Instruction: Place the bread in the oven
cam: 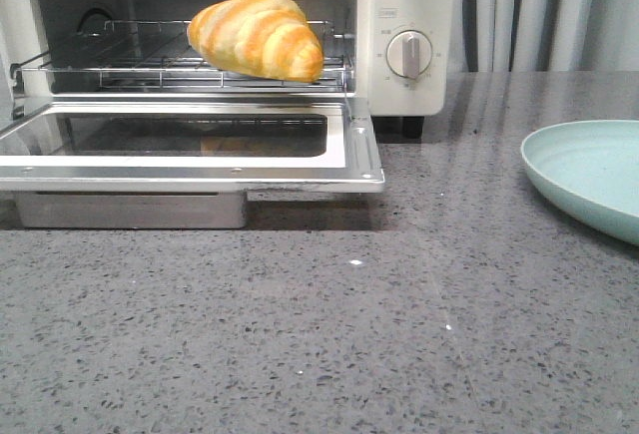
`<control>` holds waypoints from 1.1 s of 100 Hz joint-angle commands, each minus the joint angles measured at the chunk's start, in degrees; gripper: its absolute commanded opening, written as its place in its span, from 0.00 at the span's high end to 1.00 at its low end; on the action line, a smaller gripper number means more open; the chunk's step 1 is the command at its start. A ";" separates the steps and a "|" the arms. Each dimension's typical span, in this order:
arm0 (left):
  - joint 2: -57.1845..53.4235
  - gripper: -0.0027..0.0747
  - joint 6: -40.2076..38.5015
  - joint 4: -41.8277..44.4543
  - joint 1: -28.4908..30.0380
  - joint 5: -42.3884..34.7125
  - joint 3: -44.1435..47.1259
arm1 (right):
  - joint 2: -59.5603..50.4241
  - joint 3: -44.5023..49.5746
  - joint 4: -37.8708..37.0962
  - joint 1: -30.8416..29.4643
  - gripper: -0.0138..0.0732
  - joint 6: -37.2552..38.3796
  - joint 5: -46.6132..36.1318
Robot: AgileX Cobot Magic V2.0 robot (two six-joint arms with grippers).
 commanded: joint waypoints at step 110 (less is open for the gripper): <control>-1.83 0.99 -0.42 0.02 -0.40 -4.50 1.28 | -4.21 1.32 2.25 -16.39 0.82 0.75 -16.83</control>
